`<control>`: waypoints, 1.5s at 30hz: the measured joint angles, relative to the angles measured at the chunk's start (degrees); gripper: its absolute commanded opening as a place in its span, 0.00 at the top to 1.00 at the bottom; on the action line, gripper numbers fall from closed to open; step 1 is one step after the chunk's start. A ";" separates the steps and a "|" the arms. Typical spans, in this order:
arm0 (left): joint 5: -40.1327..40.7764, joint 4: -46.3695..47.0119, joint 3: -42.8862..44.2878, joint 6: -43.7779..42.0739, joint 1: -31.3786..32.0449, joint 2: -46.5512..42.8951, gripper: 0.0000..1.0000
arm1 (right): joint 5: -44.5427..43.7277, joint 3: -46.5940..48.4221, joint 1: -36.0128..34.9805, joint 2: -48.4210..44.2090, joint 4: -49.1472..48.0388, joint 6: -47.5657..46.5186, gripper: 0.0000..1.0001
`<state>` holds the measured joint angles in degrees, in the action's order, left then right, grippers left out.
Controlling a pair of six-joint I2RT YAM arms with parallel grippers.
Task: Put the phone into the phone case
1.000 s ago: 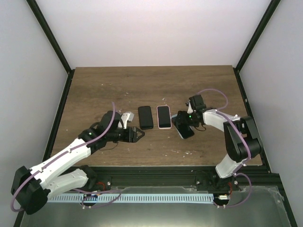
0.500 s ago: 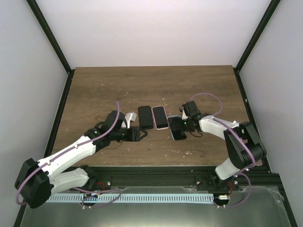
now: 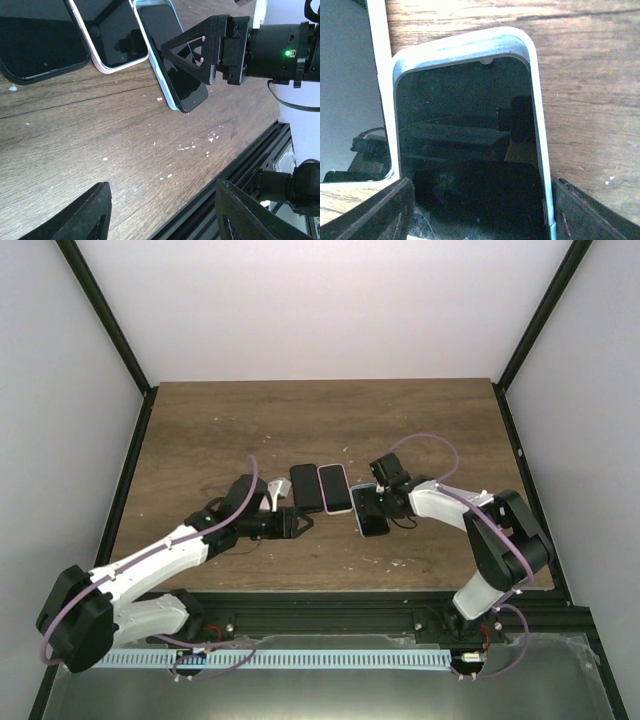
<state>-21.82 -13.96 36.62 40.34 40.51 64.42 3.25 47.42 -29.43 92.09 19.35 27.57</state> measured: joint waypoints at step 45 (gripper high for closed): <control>-2.19 21.81 37.31 -4.57 -1.14 51.54 0.54 | 2.71 -19.52 -7.41 -25.99 10.05 21.35 0.99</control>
<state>-24.01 7.86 73.93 35.77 39.38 115.96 5.96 27.90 -36.84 66.11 29.41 48.93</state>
